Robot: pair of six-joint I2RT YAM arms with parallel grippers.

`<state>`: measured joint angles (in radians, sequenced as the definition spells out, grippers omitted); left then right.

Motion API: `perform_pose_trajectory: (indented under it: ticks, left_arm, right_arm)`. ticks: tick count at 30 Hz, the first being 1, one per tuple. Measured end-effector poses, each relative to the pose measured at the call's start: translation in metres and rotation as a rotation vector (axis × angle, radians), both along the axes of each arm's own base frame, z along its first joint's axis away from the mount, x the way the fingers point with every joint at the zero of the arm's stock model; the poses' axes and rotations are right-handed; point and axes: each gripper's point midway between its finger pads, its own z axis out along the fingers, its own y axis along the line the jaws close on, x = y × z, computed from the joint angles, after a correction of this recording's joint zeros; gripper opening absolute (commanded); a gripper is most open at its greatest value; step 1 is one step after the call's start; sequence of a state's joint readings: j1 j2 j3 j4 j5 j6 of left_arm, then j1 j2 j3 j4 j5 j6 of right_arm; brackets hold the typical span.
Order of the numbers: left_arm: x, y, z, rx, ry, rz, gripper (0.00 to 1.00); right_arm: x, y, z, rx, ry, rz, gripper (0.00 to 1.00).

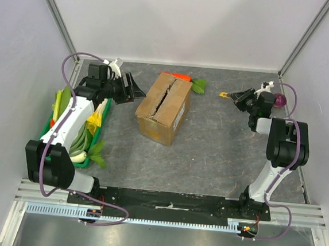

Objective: Unpack the express box

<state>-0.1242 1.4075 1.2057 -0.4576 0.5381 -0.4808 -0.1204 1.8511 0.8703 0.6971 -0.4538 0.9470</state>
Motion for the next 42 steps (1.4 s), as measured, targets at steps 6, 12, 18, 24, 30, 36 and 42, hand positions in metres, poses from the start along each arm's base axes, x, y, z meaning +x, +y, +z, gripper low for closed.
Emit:
perform_pose_trajectory:
  ticks: [6, 12, 18, 24, 30, 36, 42]
  left_arm:
    - [0.002, -0.003, -0.005, -0.014, 0.024, -0.014, 0.80]
    - [0.003, -0.003, -0.008, -0.012, 0.035, -0.015, 0.81]
    - [0.003, -0.003, -0.008, -0.012, 0.034, -0.014, 0.82]
    - [0.006, -0.005, -0.005, -0.019, 0.014, -0.018, 0.79]
    - [0.010, -0.015, -0.005, -0.089, 0.028, -0.039, 0.69]
    - [0.000, -0.026, -0.028, -0.163, 0.121, -0.079, 0.58]
    - [-0.022, -0.043, -0.039, -0.217, 0.171, -0.163, 0.60]
  right_arm:
    - [0.013, -0.013, -0.029, -0.022, 0.115, -0.021, 0.39]
    - [-0.004, -0.024, -0.068, -0.093, 0.281, -0.048, 0.69]
    - [-0.009, -0.050, -0.066, -0.232, 0.365, -0.138, 0.88]
    - [-0.048, -0.088, -0.052, -0.414, 0.505, -0.281, 0.98]
    - [-0.059, -0.079, 0.010, -0.580, 0.453, -0.311, 0.97]
    - [-0.058, 0.028, 0.087, -0.654, 0.228, -0.117, 0.92]
    - [-0.077, 0.114, 0.139, -0.726, 0.076, 0.037, 0.94]
